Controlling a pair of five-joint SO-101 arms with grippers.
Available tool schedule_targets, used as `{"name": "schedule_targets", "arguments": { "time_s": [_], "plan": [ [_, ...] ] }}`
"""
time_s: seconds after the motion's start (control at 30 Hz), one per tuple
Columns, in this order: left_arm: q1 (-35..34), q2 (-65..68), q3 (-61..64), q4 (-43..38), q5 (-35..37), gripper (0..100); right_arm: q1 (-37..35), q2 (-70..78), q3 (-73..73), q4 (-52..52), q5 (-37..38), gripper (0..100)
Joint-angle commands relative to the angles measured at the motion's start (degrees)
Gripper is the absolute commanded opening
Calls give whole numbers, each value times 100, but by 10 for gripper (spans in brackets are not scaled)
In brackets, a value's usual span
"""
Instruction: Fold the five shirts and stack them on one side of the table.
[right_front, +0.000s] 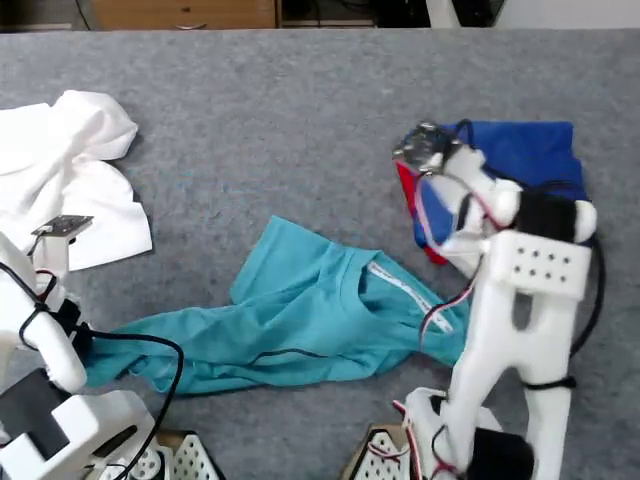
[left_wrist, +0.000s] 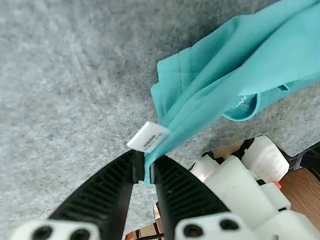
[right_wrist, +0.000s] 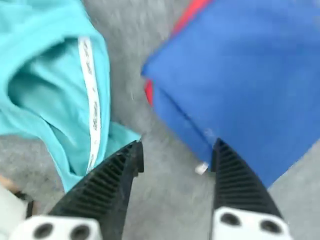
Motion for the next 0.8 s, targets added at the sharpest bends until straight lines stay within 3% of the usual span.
{"name": "schedule_targets", "arguments": {
  "time_s": [0.0,0.2,0.4,0.57,0.77],
  "plan": [
    [0,-215,-18,53,-18,19,-945,-154,-4,-105,-141,261],
    [-26,-268,-18,70,53,19,-2475,1033,-286,-1108,-1495,265],
    [79,-224,-18,35,888,19,-3196,3319,-1745,-1530,-1644,263],
    [105,-268,176,18,1196,19,-3512,5138,-3688,-1275,-1644,263],
    [62,-268,422,18,1204,19,-3873,7108,-6246,158,-1635,263]
  ]
}}
